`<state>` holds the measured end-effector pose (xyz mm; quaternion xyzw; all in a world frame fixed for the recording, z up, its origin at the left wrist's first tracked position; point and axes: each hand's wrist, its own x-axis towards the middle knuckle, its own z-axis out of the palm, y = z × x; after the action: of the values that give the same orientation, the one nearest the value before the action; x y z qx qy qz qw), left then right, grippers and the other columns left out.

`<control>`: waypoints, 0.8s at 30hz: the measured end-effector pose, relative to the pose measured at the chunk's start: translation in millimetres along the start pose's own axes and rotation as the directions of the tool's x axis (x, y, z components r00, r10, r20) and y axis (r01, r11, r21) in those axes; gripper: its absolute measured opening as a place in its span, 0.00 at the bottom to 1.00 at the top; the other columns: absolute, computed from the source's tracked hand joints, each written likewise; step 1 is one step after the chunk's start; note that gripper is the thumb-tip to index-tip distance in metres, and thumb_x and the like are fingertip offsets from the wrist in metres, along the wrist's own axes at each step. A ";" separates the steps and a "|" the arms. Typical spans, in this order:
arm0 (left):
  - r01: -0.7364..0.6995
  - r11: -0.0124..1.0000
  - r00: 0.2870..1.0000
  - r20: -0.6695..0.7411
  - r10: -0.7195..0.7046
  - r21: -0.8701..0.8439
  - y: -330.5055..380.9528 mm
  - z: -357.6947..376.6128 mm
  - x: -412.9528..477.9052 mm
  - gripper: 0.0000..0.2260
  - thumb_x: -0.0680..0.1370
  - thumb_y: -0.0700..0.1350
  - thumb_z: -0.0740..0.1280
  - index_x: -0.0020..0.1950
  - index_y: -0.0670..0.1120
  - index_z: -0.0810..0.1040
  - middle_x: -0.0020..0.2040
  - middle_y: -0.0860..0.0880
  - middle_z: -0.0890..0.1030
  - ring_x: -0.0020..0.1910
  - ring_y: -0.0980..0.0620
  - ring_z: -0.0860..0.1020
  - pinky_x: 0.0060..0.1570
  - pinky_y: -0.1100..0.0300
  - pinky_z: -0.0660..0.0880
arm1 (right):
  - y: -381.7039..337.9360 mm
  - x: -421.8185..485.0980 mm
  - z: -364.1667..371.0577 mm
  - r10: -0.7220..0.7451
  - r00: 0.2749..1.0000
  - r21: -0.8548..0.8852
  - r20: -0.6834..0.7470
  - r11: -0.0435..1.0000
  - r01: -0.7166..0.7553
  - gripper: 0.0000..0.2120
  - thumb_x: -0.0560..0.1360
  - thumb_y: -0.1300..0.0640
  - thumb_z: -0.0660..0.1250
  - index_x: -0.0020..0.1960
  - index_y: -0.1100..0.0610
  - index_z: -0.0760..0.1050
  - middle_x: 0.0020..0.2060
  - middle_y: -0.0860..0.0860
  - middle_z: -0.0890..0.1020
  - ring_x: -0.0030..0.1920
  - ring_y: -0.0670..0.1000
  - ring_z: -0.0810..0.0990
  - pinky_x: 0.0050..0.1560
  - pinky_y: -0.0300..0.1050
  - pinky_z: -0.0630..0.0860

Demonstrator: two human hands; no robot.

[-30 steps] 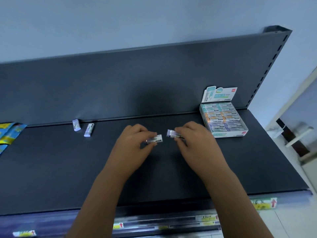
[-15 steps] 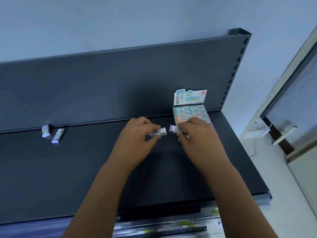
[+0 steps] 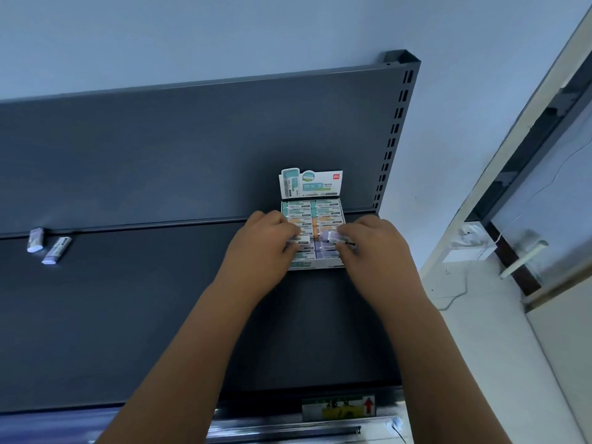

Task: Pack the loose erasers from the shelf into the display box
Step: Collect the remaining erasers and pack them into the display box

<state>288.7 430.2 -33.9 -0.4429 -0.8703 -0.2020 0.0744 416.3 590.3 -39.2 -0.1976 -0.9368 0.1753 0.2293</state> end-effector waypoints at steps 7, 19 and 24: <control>0.050 0.999 0.998 0.031 -0.050 0.003 0.6 0.0 8.1 0.06 0.75 0.46 0.73 0.51 0.51 0.85 0.51 0.53 0.82 0.52 0.49 0.74 0.47 0.56 0.72 | 8.2 7.7 3.8 -0.060 0.997 -0.007 0.054 0.998 0.061 0.10 0.76 0.57 0.70 0.56 0.56 0.83 0.50 0.51 0.81 0.51 0.54 0.77 0.50 0.48 0.77; 0.089 0.991 0.996 -0.016 -0.091 -0.100 3.9 9.1 4.1 0.06 0.74 0.44 0.76 0.50 0.48 0.86 0.52 0.52 0.80 0.53 0.49 0.76 0.51 0.52 0.77 | 7.4 11.4 12.5 -0.074 0.996 -0.004 0.059 0.997 0.074 0.10 0.74 0.59 0.71 0.54 0.56 0.84 0.51 0.51 0.82 0.52 0.55 0.76 0.51 0.45 0.74; 0.125 0.988 0.991 -0.025 -0.128 -0.093 6.7 10.5 4.1 0.04 0.74 0.44 0.74 0.48 0.49 0.84 0.51 0.52 0.80 0.53 0.50 0.76 0.49 0.56 0.75 | 6.6 13.1 15.6 -0.013 0.998 0.036 0.055 0.999 0.011 0.08 0.74 0.58 0.72 0.53 0.54 0.85 0.51 0.50 0.81 0.54 0.54 0.75 0.51 0.44 0.74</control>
<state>292.1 441.2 -40.2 -0.3864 -0.8853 -0.2527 0.0547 399.8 598.2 -50.3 -0.1830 -0.9406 0.1960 0.2081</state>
